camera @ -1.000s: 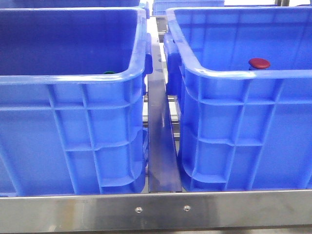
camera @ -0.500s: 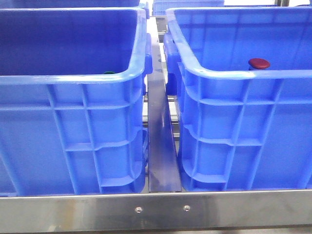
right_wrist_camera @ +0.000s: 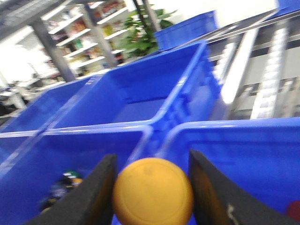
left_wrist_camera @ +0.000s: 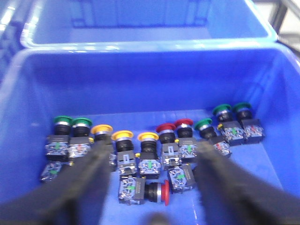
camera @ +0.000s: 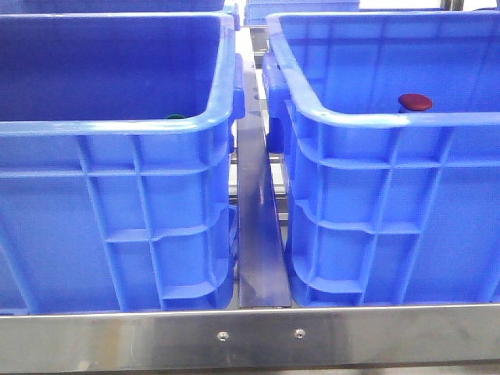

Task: Pick red and yellow buttons and place in box
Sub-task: 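Lower the yellow button into the bin beside the red one, open right gripper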

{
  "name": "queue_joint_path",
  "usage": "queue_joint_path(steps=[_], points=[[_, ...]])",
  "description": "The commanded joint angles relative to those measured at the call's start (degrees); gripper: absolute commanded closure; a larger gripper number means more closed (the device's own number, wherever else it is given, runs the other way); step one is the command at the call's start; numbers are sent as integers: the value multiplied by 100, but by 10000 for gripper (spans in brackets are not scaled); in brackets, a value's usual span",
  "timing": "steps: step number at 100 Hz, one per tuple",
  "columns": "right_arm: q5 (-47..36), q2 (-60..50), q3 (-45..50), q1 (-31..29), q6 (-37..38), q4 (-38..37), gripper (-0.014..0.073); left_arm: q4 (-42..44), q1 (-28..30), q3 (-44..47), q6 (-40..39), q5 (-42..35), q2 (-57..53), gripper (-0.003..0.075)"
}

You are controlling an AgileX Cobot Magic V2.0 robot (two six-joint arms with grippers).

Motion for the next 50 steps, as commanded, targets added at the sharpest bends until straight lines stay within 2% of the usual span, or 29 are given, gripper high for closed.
queue_joint_path(steps=[1,12,31,37,50], points=[[-362,-116,-174,-45,-458,377,431,96,23,-80,-56,-331,-196,563],[-1032,-116,-174,-45,-974,377,431,96,23,-77,-56,-265,-285,738],[-2170,11,-174,-40,-2134,632,431,96,23,-77,-56,-124,-296,739],[-2266,150,-174,-40,-2585,961,431,96,23,-77,-56,-97,-296,739],[-2153,719,-190,-40,-3040,961,431,60,23,-77,-56,-71,-296,739]])
